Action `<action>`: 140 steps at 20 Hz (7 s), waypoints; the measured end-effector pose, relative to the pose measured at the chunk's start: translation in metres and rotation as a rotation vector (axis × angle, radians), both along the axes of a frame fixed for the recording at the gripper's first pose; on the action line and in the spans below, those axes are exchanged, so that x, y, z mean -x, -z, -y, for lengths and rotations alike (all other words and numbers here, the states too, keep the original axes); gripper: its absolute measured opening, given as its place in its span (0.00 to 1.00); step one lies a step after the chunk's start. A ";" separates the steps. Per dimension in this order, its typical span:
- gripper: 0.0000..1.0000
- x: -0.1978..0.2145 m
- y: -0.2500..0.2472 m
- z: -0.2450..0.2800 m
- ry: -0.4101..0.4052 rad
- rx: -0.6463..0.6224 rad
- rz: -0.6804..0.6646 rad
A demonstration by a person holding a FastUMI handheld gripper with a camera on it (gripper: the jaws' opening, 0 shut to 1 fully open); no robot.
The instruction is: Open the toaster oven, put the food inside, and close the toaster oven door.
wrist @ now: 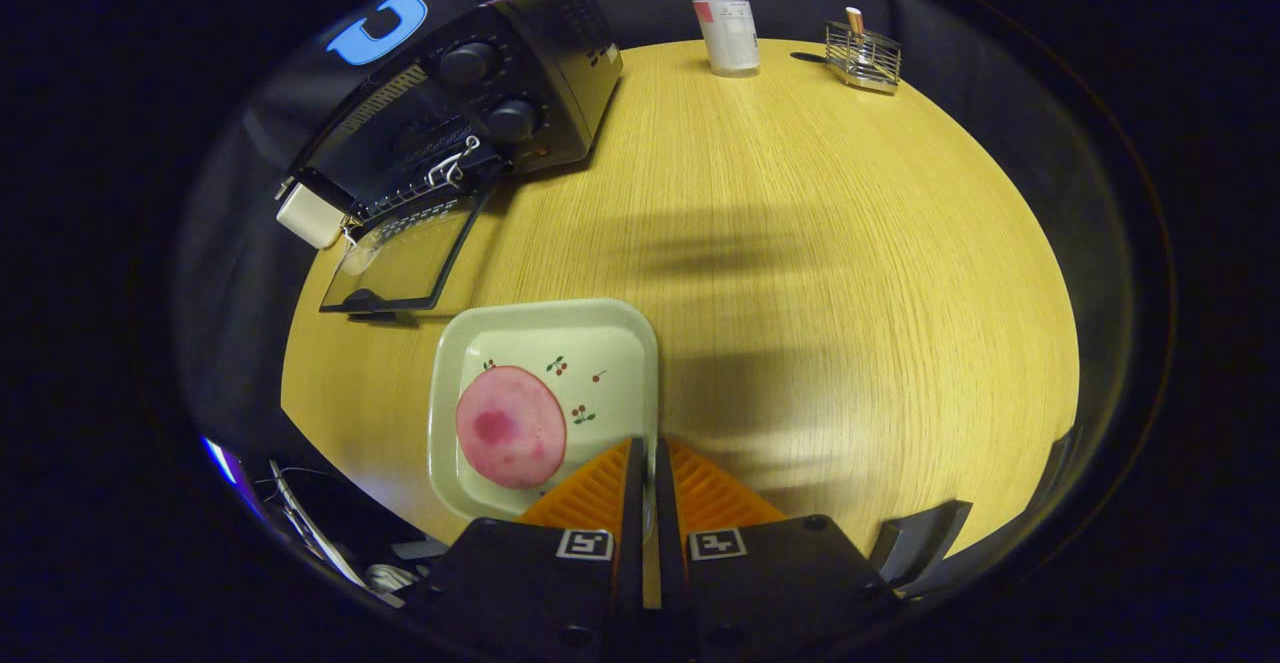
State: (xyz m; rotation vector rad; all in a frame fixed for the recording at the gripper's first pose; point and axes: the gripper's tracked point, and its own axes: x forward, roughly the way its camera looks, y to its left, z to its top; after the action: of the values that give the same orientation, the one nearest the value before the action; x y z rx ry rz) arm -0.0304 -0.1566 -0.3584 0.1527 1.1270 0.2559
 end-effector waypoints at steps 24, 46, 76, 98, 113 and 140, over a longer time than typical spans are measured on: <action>0.05 -0.001 -0.071 0.054 0.487 -0.446 -0.016; 0.05 -0.096 -0.108 -0.173 0.613 -0.523 0.177; 0.86 -0.156 -0.109 -0.241 0.706 -0.502 0.295; 0.99 -0.009 -0.015 -0.218 0.120 0.184 0.323; 0.99 -0.045 -0.019 -0.235 0.051 0.222 0.392; 0.98 -0.082 -0.365 -0.170 0.158 0.049 1.010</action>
State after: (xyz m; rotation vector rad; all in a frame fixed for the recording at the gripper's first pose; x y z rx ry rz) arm 0.0518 0.0131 0.0067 0.0498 0.1160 0.1296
